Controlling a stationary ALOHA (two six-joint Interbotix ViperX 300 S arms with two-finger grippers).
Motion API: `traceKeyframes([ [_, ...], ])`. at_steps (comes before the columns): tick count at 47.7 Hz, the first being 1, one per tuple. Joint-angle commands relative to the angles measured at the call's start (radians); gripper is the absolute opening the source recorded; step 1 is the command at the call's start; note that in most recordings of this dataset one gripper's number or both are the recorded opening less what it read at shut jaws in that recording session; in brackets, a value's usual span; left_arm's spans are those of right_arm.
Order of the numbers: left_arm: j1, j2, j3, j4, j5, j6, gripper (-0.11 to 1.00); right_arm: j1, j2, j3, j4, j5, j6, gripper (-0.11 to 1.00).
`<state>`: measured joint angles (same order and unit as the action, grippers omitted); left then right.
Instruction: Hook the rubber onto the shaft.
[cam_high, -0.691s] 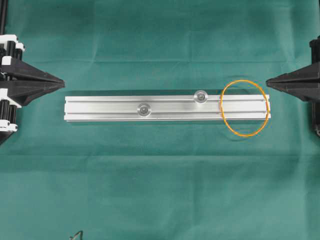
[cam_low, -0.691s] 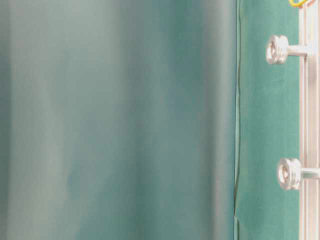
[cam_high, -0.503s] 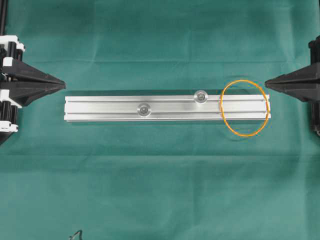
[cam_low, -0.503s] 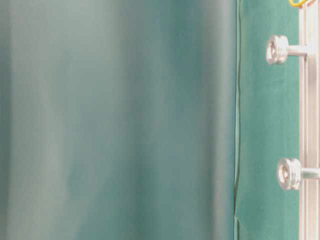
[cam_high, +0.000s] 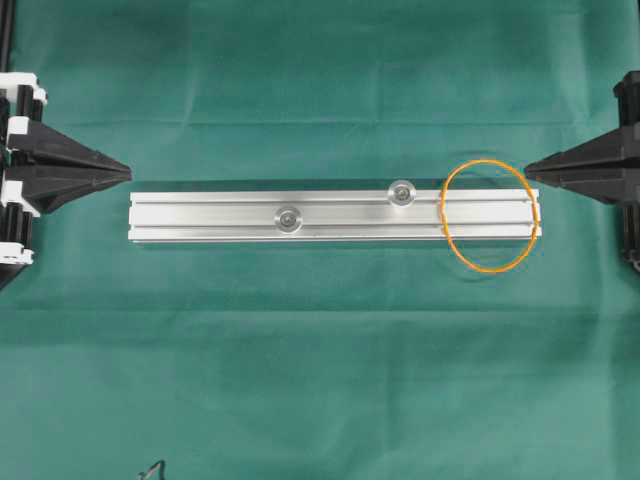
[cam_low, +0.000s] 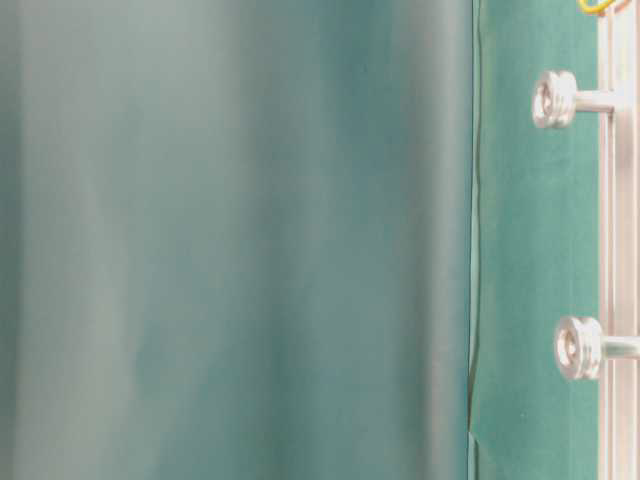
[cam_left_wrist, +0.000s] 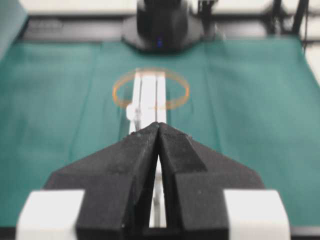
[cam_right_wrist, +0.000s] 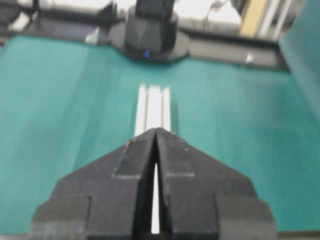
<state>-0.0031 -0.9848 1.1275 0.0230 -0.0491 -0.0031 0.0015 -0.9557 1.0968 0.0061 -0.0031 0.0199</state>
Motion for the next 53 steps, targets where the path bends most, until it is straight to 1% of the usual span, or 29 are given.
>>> traceKeyframes([
  [1,0.003,0.003,-0.051,0.003,0.123,-0.002,0.00,0.000,0.014,-0.043,0.005,0.110,0.008,0.03],
  [7,0.003,0.003,-0.081,0.003,0.305,-0.003,0.00,0.000,0.026,-0.086,0.005,0.310,0.029,0.03],
  [10,0.003,0.003,-0.091,0.003,0.365,-0.003,0.00,0.000,0.031,-0.103,0.005,0.383,0.040,0.03],
  [14,0.003,0.003,-0.100,0.003,0.410,-0.003,0.00,0.000,0.034,-0.121,0.005,0.469,0.052,0.03],
  [20,0.003,0.003,-0.104,0.003,0.417,-0.003,0.00,0.000,0.034,-0.130,0.005,0.526,0.066,0.03],
  [27,0.003,0.003,-0.107,0.003,0.417,-0.005,0.00,0.000,0.035,-0.132,0.005,0.534,0.087,0.03],
  [40,0.003,0.003,-0.112,0.003,0.417,-0.005,0.00,0.000,0.035,-0.141,0.005,0.551,0.106,0.03],
  [47,0.002,0.003,-0.115,0.003,0.417,-0.005,0.00,0.000,0.038,-0.153,0.005,0.630,0.112,0.03],
  [50,0.000,0.003,-0.115,0.003,0.417,-0.005,0.00,0.000,0.046,-0.164,0.005,0.689,0.123,0.03],
  [53,0.000,0.003,-0.117,0.003,0.417,-0.005,0.00,0.000,0.060,-0.178,0.005,0.775,0.137,0.03],
])
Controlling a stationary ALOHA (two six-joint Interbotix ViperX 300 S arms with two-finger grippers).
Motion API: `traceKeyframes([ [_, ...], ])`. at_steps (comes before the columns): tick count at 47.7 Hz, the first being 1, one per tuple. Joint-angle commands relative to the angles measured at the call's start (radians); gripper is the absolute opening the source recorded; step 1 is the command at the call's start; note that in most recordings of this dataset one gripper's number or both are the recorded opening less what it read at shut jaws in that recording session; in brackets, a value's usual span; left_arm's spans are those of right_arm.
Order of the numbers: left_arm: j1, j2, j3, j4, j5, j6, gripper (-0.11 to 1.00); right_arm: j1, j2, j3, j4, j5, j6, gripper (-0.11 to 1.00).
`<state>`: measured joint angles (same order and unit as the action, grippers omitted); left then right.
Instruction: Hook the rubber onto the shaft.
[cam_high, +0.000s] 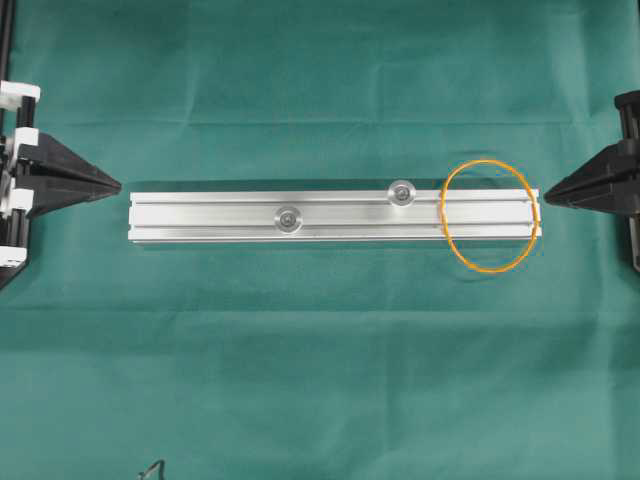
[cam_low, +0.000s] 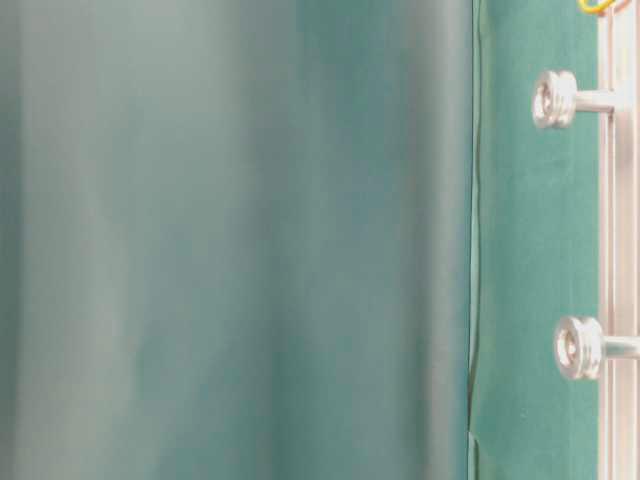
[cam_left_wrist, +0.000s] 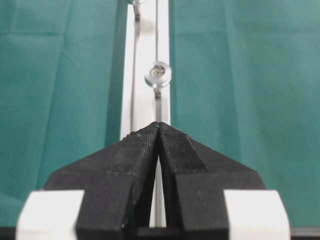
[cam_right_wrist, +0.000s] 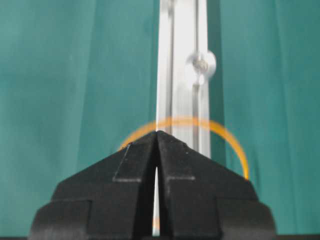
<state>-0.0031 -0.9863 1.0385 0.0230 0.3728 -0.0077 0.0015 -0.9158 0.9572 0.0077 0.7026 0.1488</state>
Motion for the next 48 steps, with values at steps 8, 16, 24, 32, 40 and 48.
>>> traceKeyframes([
  [8,-0.002,0.005,-0.028,0.003,-0.005,0.000,0.00,0.000,0.052,-0.075,-0.003,0.276,0.014,0.03],
  [16,-0.002,0.005,-0.029,0.003,-0.005,-0.002,0.00,0.000,0.069,-0.107,-0.006,0.440,0.014,0.03],
  [24,-0.002,0.005,-0.028,0.002,-0.005,-0.002,0.00,0.000,0.069,-0.120,-0.008,0.483,0.014,0.03],
  [32,-0.002,0.005,-0.028,0.003,-0.005,-0.002,0.00,0.000,0.078,-0.120,-0.009,0.488,0.014,0.03],
  [40,-0.002,0.008,-0.029,0.003,-0.005,-0.002,0.00,0.000,0.095,-0.120,-0.008,0.483,0.014,0.03],
  [48,-0.002,0.008,-0.028,0.002,-0.005,0.000,0.00,0.000,0.112,-0.120,-0.008,0.485,0.014,0.03],
])
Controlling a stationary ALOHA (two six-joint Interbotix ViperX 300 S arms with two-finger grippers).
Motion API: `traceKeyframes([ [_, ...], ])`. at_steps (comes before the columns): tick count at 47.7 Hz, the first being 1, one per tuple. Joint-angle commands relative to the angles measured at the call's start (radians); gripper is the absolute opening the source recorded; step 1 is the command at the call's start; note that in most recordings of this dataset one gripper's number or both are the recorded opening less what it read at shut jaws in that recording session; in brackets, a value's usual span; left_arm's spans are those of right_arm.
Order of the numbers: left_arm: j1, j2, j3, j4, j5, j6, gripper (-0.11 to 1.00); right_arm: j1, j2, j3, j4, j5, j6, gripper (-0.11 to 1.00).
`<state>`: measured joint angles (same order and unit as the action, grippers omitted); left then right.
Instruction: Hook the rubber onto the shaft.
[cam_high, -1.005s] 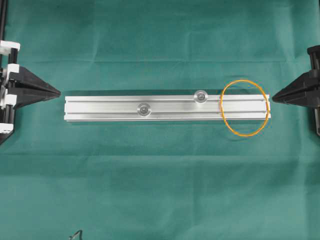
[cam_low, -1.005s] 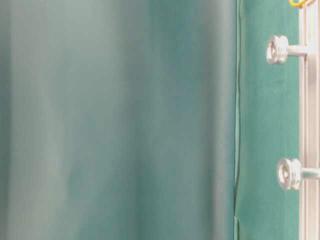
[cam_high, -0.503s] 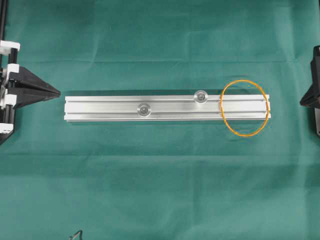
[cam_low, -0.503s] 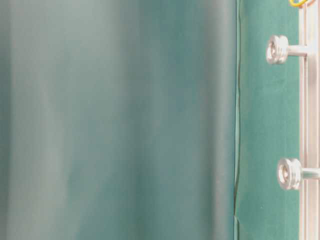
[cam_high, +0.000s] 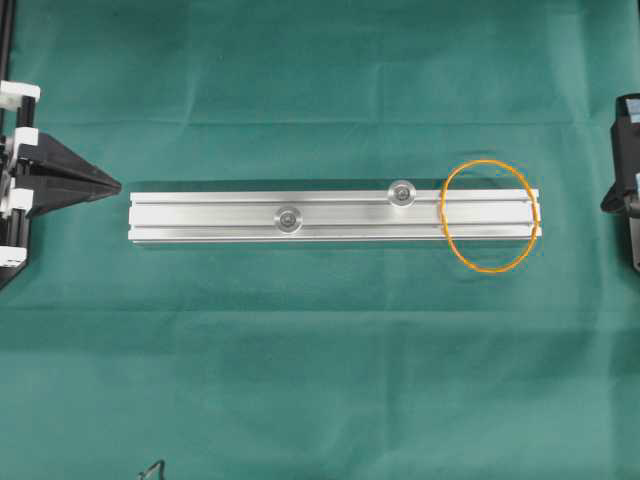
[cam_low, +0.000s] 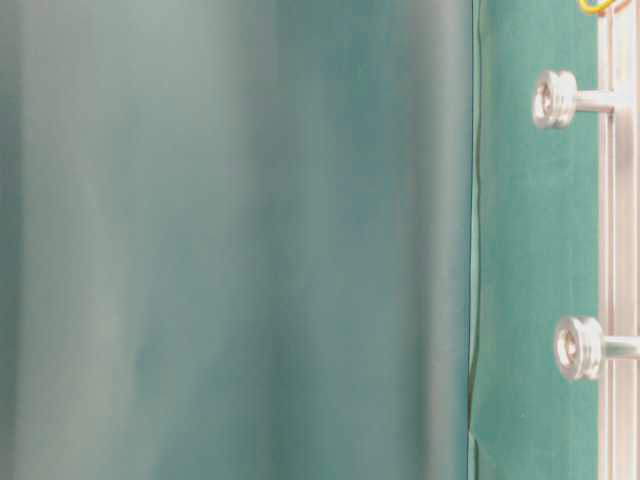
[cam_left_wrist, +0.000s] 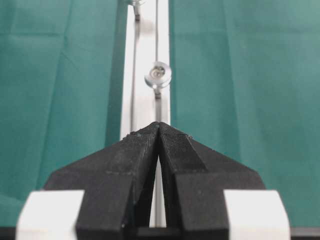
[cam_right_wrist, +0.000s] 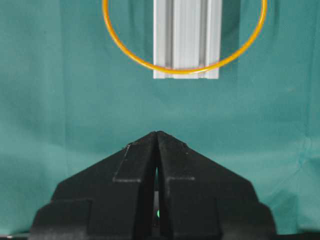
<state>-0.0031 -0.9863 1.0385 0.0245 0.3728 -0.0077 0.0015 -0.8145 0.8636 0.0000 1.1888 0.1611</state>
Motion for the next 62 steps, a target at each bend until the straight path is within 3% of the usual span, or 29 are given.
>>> traceKeyframes([
  [1,-0.002,0.008,-0.028,0.002,-0.005,0.000,0.00,0.000,0.012,-0.026,0.000,-0.002,0.002,0.03],
  [5,-0.002,0.006,-0.029,0.002,-0.005,-0.002,0.00,0.000,0.014,-0.025,0.000,-0.002,0.002,0.06],
  [8,-0.002,0.008,-0.028,0.002,-0.005,-0.002,0.00,0.000,0.012,-0.026,0.000,0.000,0.000,0.14],
  [12,-0.002,0.008,-0.029,0.002,-0.005,0.000,0.00,0.000,0.011,-0.026,0.000,0.000,-0.002,0.34],
  [19,-0.002,0.008,-0.028,0.002,-0.005,0.000,0.00,0.000,0.012,-0.034,0.000,0.002,0.000,0.80],
  [24,-0.002,0.009,-0.028,0.002,-0.005,-0.002,0.00,0.000,0.012,-0.034,0.000,0.002,-0.005,0.98],
  [49,-0.002,0.014,-0.028,0.002,-0.005,-0.002,0.00,0.000,0.018,-0.034,0.002,-0.006,-0.006,0.94],
  [62,-0.002,0.014,-0.028,0.002,-0.005,-0.002,0.00,0.000,0.069,-0.060,0.003,-0.066,-0.009,0.94],
])
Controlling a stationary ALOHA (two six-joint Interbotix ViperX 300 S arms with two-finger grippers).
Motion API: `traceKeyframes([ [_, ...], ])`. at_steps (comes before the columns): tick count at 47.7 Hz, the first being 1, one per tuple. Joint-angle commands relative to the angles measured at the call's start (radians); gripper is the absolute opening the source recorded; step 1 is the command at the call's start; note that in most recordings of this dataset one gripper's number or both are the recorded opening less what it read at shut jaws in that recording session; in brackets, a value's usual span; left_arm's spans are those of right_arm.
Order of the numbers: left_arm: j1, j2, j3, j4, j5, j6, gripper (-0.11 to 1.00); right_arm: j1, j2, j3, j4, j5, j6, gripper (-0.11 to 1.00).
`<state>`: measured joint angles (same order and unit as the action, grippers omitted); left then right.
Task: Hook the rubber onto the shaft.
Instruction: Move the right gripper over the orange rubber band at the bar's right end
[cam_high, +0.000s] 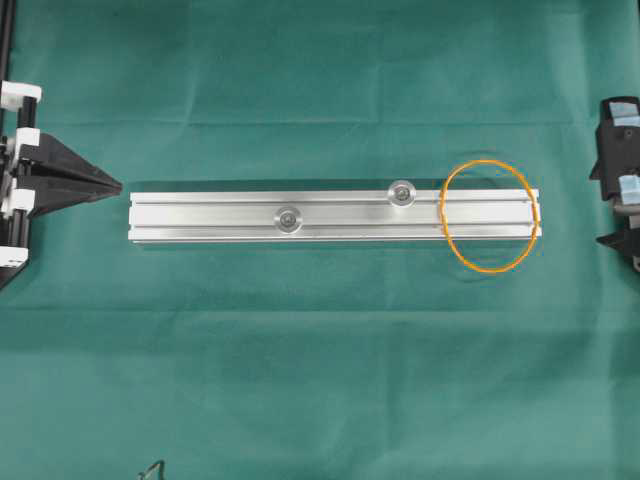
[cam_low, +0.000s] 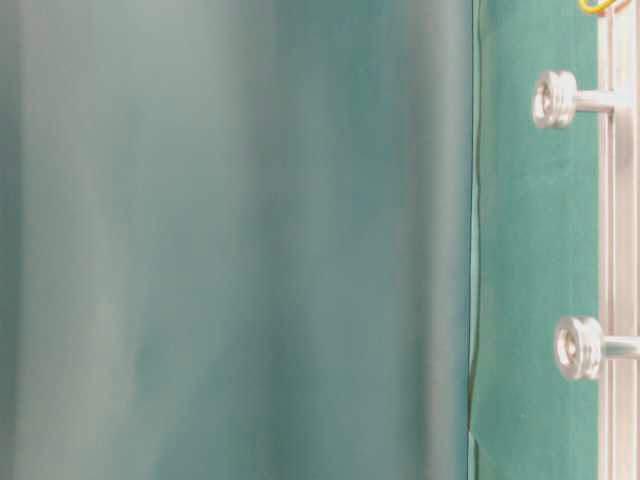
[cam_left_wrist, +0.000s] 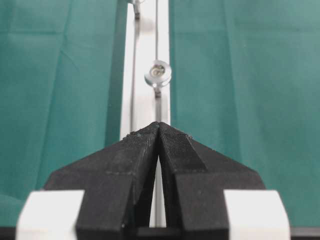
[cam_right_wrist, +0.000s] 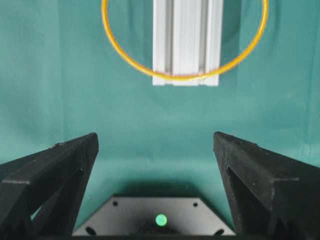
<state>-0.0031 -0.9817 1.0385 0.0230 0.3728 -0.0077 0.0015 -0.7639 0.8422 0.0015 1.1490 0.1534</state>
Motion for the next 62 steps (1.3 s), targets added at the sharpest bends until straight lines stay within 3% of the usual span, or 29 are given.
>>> traceKeyframes([
  [1,-0.002,0.009,-0.028,0.003,-0.005,-0.002,0.00,0.000,0.025,-0.043,0.002,-0.032,-0.002,0.94],
  [35,-0.002,0.011,-0.028,0.003,-0.005,-0.002,0.00,0.000,0.305,-0.233,0.002,-0.107,-0.009,0.93],
  [62,-0.002,0.009,-0.028,0.003,-0.005,-0.002,0.00,0.000,0.328,-0.250,0.000,-0.117,-0.008,0.93],
])
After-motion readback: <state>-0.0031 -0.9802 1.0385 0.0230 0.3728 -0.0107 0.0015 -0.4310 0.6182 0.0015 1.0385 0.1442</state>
